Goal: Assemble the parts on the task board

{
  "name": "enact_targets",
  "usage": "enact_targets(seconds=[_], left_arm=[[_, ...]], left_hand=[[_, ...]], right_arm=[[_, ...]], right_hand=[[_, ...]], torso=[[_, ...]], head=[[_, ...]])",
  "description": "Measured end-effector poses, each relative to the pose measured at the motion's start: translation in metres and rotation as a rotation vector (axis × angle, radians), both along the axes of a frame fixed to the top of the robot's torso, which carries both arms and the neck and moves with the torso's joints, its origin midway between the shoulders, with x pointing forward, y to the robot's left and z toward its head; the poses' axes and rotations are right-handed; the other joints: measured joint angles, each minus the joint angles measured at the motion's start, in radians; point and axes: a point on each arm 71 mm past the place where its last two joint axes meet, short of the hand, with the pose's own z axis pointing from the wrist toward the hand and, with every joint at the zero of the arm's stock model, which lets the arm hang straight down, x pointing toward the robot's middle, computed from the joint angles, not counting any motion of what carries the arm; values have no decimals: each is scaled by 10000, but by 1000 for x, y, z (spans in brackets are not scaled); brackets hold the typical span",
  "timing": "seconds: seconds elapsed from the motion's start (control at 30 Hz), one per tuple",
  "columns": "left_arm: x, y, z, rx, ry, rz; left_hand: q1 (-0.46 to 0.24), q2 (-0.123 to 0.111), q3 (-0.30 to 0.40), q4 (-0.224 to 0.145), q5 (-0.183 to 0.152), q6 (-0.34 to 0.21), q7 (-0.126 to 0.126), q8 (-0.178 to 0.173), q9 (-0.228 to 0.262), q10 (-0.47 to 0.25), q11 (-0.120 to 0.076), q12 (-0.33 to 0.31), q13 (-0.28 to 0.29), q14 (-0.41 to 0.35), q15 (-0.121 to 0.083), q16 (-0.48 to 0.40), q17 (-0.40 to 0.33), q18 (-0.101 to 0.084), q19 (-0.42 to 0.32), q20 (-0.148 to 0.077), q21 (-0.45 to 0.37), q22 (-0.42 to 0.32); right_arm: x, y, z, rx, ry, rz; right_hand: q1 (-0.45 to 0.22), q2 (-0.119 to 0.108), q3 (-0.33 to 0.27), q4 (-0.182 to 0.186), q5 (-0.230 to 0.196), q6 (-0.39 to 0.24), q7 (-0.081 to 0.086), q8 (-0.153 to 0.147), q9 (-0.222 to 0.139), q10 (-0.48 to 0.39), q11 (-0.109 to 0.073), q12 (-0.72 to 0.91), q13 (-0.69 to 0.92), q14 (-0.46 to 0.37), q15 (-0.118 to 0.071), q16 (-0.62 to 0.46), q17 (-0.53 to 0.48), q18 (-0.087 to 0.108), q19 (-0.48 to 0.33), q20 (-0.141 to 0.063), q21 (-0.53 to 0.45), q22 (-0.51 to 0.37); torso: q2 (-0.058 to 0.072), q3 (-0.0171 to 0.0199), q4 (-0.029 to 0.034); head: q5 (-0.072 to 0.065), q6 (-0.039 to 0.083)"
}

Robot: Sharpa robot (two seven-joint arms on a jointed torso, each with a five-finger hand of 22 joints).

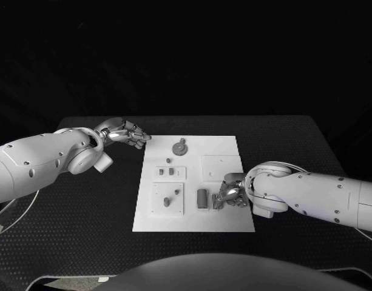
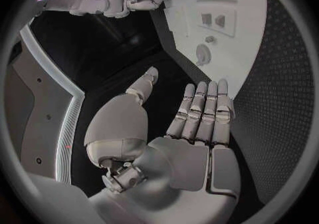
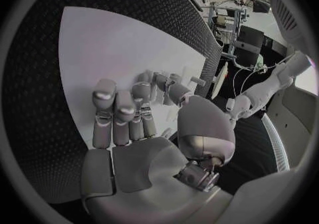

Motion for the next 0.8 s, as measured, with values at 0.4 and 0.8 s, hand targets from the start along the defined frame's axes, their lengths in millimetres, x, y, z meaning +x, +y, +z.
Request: enact_targets(seconds=[0.4, 0.8], left_arm=[[0, 0, 0, 4, 4, 3], [0, 1, 0, 6, 3, 32]], left_hand=[[0, 0, 0, 0, 0, 0, 0, 0, 0, 0, 0, 0, 1, 0, 0, 0, 8, -14, 0, 0, 0, 0], [-30, -30, 0, 0, 0, 0, 0, 0, 0, 0, 0, 0, -8, 0, -1, 0, 7, 15, 0, 0, 0, 0]], right_arm=[[2, -1, -1, 3, -42, -13], [-2, -16, 1, 491, 156, -360]], right_hand=[[201, 403, 29, -253, -1, 65, -34, -22, -1, 36, -35, 0, -27, 14, -9, 0, -1, 10, 49, -16, 39, 0], [-366, -539, 65, 349, 0, -84, 4, -228, -144, -21, 21, -42, -61, -45, -29, -44, -20, 14, 47, -13, -20, 0]], torso=[[-1, 2, -8], [-11, 8, -9]], head=[[-3, 0], [2, 0]])
